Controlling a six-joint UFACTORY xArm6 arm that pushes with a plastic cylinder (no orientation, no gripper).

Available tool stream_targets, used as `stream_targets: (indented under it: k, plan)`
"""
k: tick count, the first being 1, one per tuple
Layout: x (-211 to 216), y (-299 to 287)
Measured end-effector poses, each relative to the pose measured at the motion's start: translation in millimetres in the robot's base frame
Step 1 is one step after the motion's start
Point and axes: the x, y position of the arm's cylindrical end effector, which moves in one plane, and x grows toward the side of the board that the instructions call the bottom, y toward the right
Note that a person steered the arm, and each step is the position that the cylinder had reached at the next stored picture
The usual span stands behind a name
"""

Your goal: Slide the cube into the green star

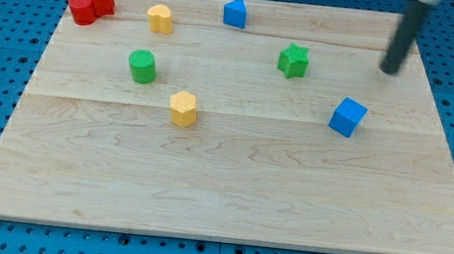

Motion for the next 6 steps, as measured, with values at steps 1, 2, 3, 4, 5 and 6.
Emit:
stream_targets:
  k: [1,2,3,4,5,6]
  plan:
    - [89,-49]
    - [69,-108]
    - [12,-131]
    - [20,-132]
    - [21,-167]
    - [3,-158]
